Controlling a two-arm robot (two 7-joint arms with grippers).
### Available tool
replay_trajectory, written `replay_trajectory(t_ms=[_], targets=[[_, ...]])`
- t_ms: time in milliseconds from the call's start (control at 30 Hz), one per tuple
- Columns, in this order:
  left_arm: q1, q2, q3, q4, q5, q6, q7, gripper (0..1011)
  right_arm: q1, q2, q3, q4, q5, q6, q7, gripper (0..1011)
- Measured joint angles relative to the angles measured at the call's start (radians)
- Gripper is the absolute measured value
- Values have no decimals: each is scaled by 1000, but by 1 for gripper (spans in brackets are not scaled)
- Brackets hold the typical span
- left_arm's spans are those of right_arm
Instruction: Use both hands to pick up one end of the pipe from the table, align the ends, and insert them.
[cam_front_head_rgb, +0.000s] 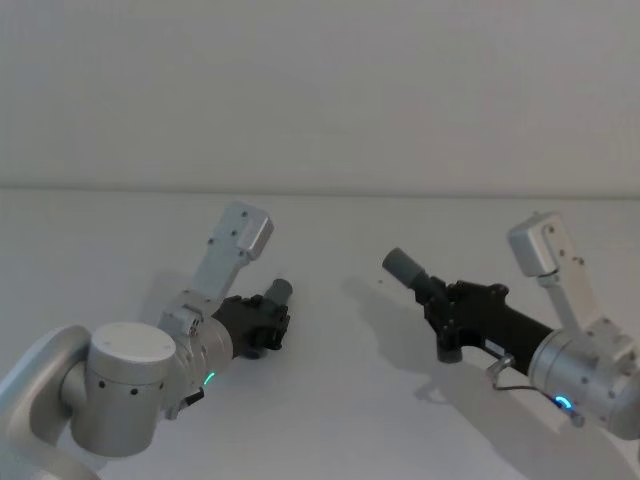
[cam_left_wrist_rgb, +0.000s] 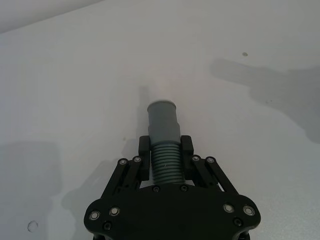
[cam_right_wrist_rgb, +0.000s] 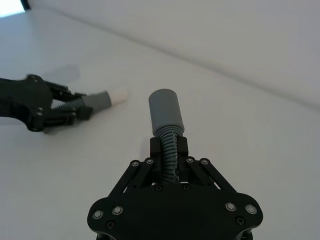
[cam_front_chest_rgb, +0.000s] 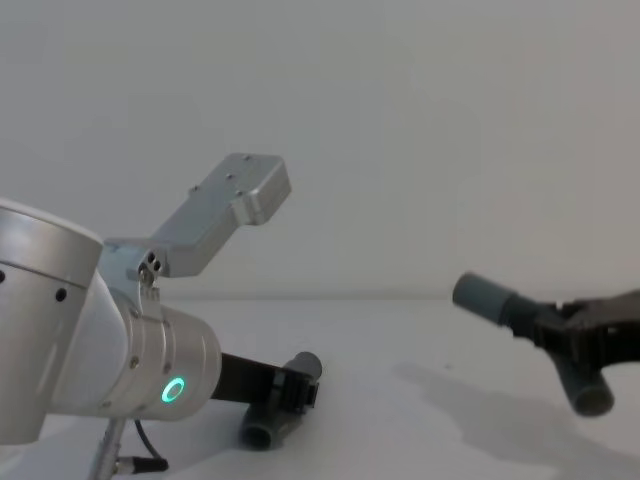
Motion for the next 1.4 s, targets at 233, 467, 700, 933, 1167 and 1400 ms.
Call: replay_trajectory(t_ms=[233, 467, 700, 933, 1167, 1400], targets=[[-2, 3, 1, -1, 1, 0, -8, 342, 8, 53, 20, 16, 24, -136, 89, 156], [-15, 32, 14, -16, 7, -11, -49, 342, 24, 110, 31, 49, 49, -251, 189, 155], [-35, 76, 29, -39, 16, -38, -111, 342, 47, 161, 33, 94, 75, -361, 300, 156], [-62, 137, 42, -63, 19, -82, -204, 342, 74, 201, 26, 144, 94, -471, 408, 156], [-86, 184, 50, -76, 14, -117, -295, 342, 94, 226, 17, 179, 105, -549, 475, 156], [-120, 243, 63, -82, -11, -153, -416, 342, 97, 238, 14, 189, 116, -611, 508, 156]])
